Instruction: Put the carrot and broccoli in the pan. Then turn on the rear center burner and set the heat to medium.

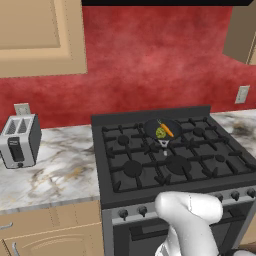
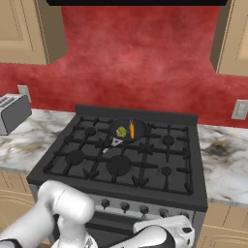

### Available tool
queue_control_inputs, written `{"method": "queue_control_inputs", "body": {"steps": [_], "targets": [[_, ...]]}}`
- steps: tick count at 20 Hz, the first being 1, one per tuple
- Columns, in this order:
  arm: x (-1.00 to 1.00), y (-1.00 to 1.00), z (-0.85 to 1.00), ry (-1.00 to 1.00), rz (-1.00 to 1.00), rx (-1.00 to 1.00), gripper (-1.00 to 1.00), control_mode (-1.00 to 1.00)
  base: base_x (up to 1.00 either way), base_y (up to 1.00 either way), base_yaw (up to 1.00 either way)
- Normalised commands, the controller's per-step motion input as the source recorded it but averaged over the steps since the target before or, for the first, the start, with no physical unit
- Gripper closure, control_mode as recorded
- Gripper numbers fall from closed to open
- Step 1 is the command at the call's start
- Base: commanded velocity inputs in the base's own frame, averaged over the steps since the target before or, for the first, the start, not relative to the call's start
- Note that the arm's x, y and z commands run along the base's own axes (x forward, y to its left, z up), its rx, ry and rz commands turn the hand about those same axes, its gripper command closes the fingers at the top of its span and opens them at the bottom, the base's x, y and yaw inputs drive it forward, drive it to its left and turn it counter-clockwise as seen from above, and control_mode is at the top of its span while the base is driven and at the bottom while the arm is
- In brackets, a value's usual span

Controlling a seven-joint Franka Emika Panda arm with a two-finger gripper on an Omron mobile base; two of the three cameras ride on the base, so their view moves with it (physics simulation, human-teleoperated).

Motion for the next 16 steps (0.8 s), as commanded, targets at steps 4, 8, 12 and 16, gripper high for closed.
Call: {"method": "queue_control_inputs", "body": {"steps": [4,8,12,16], "targets": [[0.00,0.17,-0.40,0.00,-0.22,0.00,-1.00,-1.00,0.00,0.00,0.00],[0.04,0.20,-0.24,0.00,-0.15,0.00,-1.00,-1.00,0.00,0.00,0.00],[0.12,0.24,-0.12,-0.05,-0.02,0.00,-1.00,-1.00,0.00,0.00,0.00],[0.02,0.21,-0.09,-0.05,0.00,0.00,-1.00,-1.00,0.00,0.00,0.00]]}}
